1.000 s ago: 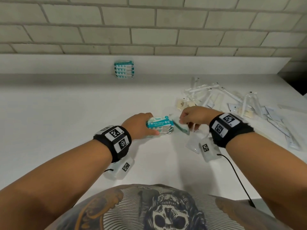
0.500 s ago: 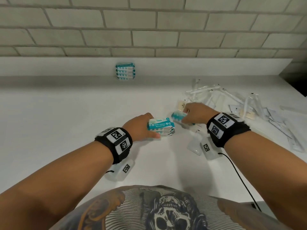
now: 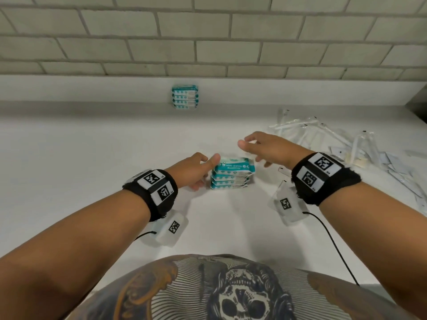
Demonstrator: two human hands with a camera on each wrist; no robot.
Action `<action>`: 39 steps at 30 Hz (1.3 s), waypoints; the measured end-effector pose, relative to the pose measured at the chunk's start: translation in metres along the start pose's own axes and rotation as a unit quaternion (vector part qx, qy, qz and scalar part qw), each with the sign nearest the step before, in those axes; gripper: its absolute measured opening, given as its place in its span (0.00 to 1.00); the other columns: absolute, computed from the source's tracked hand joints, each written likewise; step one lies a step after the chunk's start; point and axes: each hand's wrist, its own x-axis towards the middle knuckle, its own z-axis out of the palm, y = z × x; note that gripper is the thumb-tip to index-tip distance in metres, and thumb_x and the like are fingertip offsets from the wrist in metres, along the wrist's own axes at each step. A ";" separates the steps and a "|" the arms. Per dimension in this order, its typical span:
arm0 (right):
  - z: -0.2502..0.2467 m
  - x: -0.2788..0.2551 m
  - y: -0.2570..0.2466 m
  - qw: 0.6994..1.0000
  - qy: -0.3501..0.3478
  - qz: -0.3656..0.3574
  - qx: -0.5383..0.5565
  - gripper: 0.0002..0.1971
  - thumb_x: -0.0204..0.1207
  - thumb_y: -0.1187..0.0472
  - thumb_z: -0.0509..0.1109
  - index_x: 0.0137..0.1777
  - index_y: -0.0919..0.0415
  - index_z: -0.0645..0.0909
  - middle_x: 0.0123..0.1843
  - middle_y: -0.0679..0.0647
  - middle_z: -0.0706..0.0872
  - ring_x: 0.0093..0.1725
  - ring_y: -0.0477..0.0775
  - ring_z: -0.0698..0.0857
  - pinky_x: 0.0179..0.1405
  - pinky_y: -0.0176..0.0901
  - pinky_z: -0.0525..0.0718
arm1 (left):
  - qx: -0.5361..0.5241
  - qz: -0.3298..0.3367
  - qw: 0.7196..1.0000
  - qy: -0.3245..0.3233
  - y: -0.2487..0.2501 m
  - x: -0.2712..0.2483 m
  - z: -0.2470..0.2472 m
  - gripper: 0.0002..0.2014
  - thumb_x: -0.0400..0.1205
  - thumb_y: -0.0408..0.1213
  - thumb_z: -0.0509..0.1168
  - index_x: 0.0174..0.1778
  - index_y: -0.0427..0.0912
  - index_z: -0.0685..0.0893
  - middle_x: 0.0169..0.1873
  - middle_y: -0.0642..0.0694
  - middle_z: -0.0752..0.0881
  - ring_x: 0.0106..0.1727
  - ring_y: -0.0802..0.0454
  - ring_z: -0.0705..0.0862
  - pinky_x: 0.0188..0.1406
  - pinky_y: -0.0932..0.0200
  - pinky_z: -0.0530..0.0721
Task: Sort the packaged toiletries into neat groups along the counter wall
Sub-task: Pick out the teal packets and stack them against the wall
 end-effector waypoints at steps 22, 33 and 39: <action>0.047 0.018 0.030 0.977 0.016 -0.036 -0.212 0.64 0.56 0.44 0.83 0.84 0.45 0.41 0.75 0.54 0.63 0.73 0.58 0.70 0.68 0.54 0.76 | 0.174 0.086 0.975 0.110 -0.009 0.031 0.008 0.58 0.60 0.58 0.82 0.82 0.49 0.56 0.72 0.45 0.63 0.76 0.47 0.65 0.76 0.47 0.68; 0.052 0.021 0.033 0.970 -0.020 0.035 -0.239 0.70 0.58 0.41 0.82 0.83 0.52 0.28 0.85 0.56 0.53 0.84 0.59 0.53 0.81 0.63 0.54 | 0.031 0.068 0.997 0.029 0.008 0.049 0.001 0.59 0.72 0.50 0.76 0.84 0.47 0.36 0.79 0.44 0.63 0.80 0.50 0.62 0.75 0.61 0.60; 0.045 0.028 0.042 0.953 -0.057 0.066 -0.290 0.72 0.57 0.33 0.79 0.83 0.56 0.27 0.86 0.52 0.36 0.85 0.57 0.37 0.79 0.72 0.40 | 0.159 0.057 0.986 0.007 -0.007 0.046 0.010 0.65 0.66 0.60 0.77 0.84 0.44 0.36 0.83 0.46 0.56 0.85 0.42 0.43 0.83 0.40 0.47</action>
